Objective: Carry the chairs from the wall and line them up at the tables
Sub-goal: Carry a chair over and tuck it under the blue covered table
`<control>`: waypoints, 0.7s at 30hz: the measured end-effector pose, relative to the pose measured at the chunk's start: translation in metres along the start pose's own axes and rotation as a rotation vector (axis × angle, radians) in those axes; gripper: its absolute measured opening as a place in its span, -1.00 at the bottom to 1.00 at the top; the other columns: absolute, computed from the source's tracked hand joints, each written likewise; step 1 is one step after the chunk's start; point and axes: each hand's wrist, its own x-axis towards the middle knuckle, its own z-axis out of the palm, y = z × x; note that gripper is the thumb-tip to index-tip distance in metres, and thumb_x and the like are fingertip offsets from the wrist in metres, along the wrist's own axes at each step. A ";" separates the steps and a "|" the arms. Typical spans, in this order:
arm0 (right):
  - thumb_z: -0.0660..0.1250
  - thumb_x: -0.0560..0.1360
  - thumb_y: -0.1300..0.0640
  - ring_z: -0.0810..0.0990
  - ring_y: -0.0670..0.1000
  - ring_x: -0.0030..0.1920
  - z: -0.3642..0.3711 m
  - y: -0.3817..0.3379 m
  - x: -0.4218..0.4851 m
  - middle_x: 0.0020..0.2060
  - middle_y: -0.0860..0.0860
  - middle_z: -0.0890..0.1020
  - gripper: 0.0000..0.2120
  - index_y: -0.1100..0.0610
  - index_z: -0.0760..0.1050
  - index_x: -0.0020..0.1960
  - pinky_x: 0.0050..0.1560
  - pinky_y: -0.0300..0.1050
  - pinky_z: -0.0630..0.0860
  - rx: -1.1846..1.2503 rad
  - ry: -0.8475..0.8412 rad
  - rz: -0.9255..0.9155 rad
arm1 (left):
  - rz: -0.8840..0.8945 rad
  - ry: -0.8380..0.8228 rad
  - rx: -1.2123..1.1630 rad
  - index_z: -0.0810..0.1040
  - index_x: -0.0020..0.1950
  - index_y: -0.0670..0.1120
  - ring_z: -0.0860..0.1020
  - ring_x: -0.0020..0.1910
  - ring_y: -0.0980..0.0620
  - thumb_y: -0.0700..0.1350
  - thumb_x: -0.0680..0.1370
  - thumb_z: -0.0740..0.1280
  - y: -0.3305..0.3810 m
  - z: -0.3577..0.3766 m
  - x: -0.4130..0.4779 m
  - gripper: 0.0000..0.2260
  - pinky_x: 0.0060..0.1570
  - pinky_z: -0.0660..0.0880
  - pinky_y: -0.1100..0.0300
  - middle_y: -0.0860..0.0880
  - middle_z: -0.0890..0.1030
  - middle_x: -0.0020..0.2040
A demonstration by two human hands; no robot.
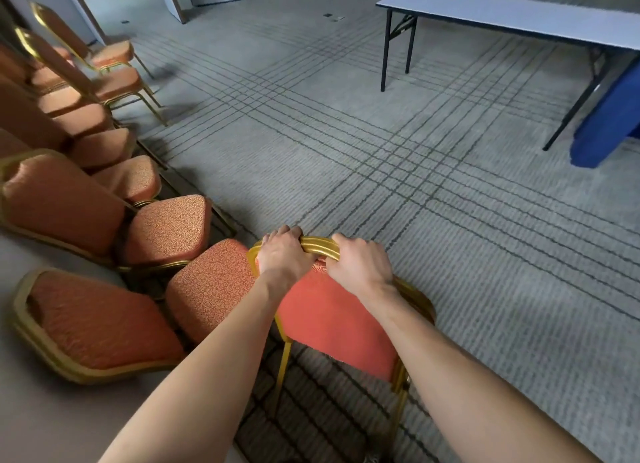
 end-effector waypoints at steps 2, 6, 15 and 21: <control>0.33 0.54 -0.08 0.71 0.20 -0.15 0.001 0.018 0.007 -0.17 0.11 0.71 -0.80 0.04 0.50 0.03 -0.23 -0.02 0.45 -0.031 0.028 -0.032 | 0.006 0.029 0.026 0.55 0.02 -0.01 0.55 0.11 -0.13 0.20 0.49 0.30 0.011 0.005 0.005 -0.70 0.25 0.42 -0.04 -0.04 0.61 0.01; 0.41 0.44 -0.11 0.70 0.18 -0.27 0.003 0.064 0.017 -0.25 0.07 0.70 -0.76 0.05 0.52 -0.06 -0.30 -0.05 0.42 -0.067 0.079 -0.025 | 0.071 0.043 0.056 0.47 -0.12 0.03 0.60 -0.04 -0.12 0.23 0.49 0.26 0.040 0.019 0.018 -0.72 0.11 0.44 0.00 -0.02 0.63 -0.13; 0.55 0.32 0.04 0.66 0.16 -0.36 0.009 0.167 0.013 -0.32 0.03 0.68 -0.79 0.05 0.59 -0.12 -0.34 -0.15 0.25 -0.102 0.260 0.354 | 0.290 -0.073 0.055 0.43 -0.16 0.03 0.65 -0.13 -0.17 0.17 0.45 0.28 0.140 0.052 0.054 -0.78 -0.24 0.42 0.09 -0.05 0.67 -0.16; 0.48 0.36 0.05 0.65 0.11 -0.19 0.023 0.154 0.048 -0.21 -0.04 0.67 -0.84 0.03 0.58 -0.09 -0.17 -0.03 0.51 -0.011 0.228 0.422 | 0.338 -0.069 0.055 0.64 0.06 0.07 0.51 0.26 -0.08 0.25 0.49 0.26 0.115 0.059 0.094 -0.65 0.04 0.51 -0.02 0.05 0.54 0.26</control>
